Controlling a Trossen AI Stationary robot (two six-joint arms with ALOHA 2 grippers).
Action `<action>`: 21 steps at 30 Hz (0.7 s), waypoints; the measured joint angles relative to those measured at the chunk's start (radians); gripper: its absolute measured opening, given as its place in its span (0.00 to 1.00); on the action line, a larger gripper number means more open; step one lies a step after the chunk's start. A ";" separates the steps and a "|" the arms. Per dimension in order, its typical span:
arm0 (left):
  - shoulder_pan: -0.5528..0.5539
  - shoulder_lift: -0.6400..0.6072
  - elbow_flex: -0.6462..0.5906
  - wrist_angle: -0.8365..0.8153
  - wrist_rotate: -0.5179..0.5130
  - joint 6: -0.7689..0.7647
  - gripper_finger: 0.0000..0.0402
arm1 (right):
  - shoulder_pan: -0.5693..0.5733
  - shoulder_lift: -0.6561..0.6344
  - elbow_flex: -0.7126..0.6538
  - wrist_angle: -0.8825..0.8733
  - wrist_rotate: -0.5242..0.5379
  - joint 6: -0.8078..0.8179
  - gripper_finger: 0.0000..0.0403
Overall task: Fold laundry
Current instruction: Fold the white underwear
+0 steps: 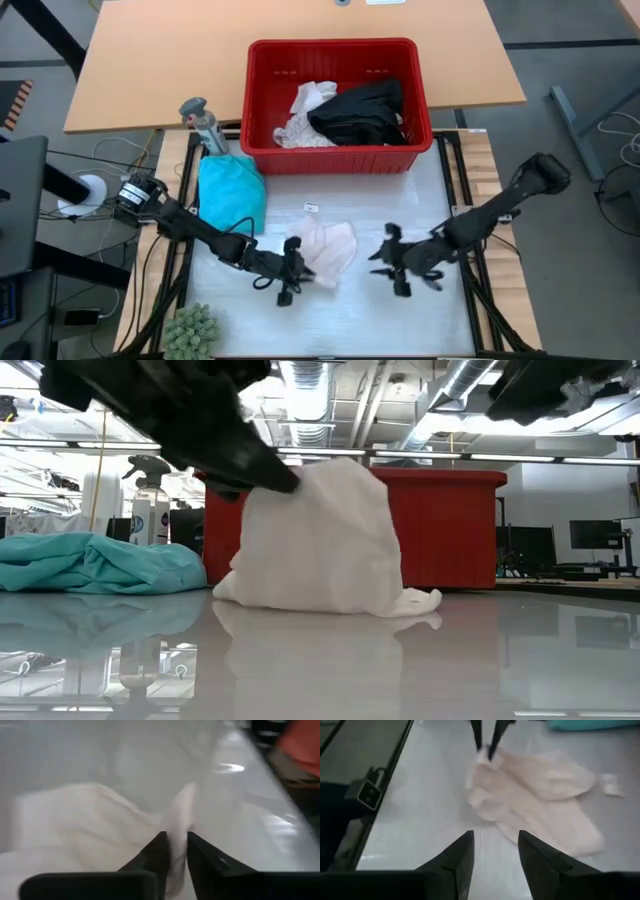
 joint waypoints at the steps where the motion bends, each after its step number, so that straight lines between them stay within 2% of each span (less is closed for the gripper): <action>1: -0.008 0.000 0.000 -0.007 0.030 -0.016 0.20 | -0.007 0.032 0.000 0.029 -0.003 -0.005 0.48; 5: -0.059 0.001 0.000 -0.008 0.090 -0.092 0.31 | -0.053 0.144 0.000 0.091 -0.002 0.021 0.55; 9: -0.110 0.001 0.000 -0.007 0.069 -0.160 0.39 | -0.132 0.236 0.000 0.114 0.001 0.117 0.58; 11: -0.127 0.001 0.000 -0.014 0.005 -0.192 0.41 | -0.172 0.277 0.000 0.114 0.003 0.171 0.58; 15: -0.134 0.001 0.000 -0.038 -0.210 -0.231 0.41 | -0.240 0.339 0.000 0.133 0.002 0.232 0.58; 18: -0.123 -0.023 0.000 -0.028 -0.315 -0.183 0.41 | -0.277 0.355 0.001 0.158 -0.005 0.240 0.58; 21: -0.110 -0.068 0.001 -0.065 -0.397 -0.135 0.42 | -0.299 0.353 0.019 0.180 -0.071 0.222 0.58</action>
